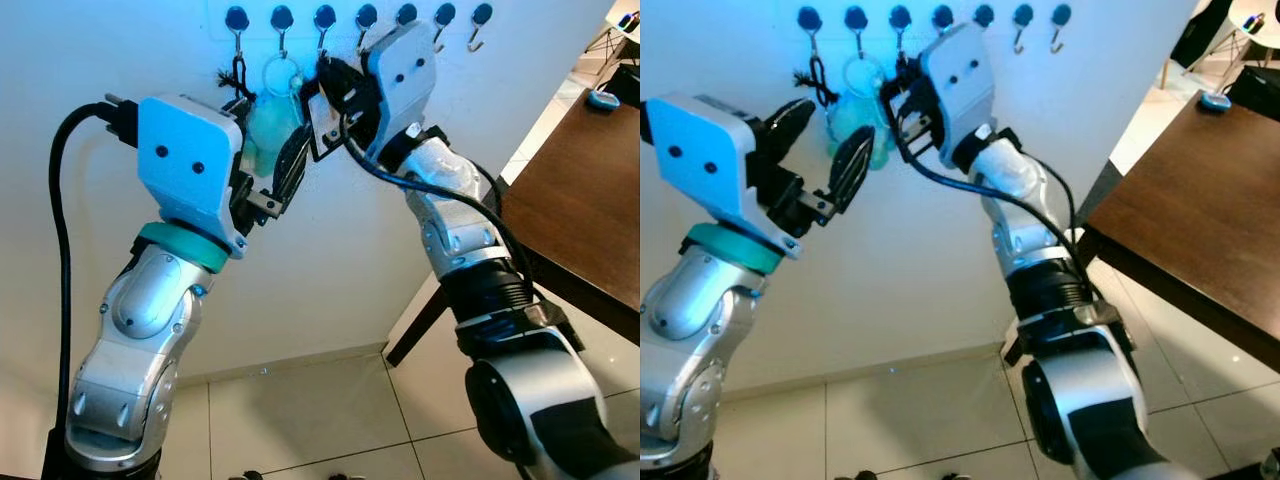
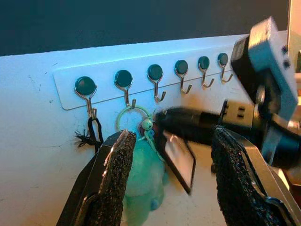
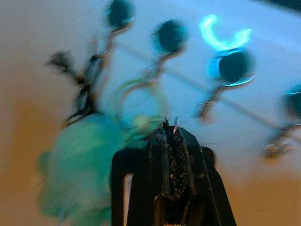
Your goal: Hang keys on a hook
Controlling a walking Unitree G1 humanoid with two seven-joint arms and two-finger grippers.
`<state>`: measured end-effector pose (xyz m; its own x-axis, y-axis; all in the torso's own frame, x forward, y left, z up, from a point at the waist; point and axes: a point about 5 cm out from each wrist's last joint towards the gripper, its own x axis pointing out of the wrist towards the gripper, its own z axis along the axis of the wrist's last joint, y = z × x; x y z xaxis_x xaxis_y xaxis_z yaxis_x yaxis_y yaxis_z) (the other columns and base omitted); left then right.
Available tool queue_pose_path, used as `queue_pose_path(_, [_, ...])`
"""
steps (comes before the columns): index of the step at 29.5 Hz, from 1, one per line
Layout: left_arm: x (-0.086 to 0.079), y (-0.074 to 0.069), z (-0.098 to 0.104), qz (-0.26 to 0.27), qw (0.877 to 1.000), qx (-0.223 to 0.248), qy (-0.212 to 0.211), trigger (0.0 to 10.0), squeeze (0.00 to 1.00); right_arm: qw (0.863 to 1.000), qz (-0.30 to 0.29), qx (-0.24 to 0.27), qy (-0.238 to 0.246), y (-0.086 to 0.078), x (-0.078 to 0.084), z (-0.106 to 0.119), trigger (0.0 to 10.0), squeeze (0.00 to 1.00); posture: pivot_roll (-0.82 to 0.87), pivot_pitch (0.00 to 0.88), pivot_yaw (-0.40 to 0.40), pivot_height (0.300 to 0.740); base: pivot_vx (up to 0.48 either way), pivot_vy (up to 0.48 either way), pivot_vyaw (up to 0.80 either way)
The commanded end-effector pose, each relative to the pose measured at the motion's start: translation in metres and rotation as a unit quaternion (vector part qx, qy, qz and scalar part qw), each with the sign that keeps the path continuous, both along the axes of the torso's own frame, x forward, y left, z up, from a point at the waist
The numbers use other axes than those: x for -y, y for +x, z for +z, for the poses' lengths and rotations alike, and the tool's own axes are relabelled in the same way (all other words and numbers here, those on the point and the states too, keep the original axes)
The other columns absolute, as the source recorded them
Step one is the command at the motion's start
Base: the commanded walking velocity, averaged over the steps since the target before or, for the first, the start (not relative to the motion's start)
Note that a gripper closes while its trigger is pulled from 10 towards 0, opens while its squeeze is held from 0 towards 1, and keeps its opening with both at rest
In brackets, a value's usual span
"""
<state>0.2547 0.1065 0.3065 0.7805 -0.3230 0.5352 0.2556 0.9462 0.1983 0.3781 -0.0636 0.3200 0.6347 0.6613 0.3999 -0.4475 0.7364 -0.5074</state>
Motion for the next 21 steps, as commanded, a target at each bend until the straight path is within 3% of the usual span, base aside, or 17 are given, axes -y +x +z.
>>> queue_pose_path(1, [0.002, -0.003, 0.000, -0.004, 1.000, 0.002, 0.000, 10.0, 0.00, 1.000, 0.003, 0.005, -0.015, -0.001, -0.002, -0.004, 10.0, 0.00, -0.02, 0.091, 0.033, 0.740, 0.000, 0.000, 0.00])
queue_pose_path(15, [0.002, -0.003, -0.002, -0.006, 1.000, -0.001, 0.001, 10.0, 0.00, 0.999, 0.004, 0.013, 0.031, -0.004, 0.002, 0.001, 10.0, 0.00, -0.02, 0.096, 0.037, 0.740, 0.000, 0.000, 0.00])
queue_pose_path(18, [0.002, -0.004, -0.002, -0.006, 1.000, -0.001, 0.000, 10.0, 0.00, 0.995, 0.009, 0.038, 0.091, -0.014, 0.009, 0.009, 10.0, 0.00, -0.02, 0.099, 0.035, 0.740, 0.000, 0.000, 0.00])
queue_pose_path(21, [0.002, -0.004, -0.002, -0.005, 1.000, -0.001, 0.001, 10.0, 0.00, 0.992, 0.004, 0.047, 0.119, -0.019, 0.014, 0.011, 10.0, 0.00, -0.02, 0.099, 0.035, 0.740, 0.000, 0.000, 0.00])
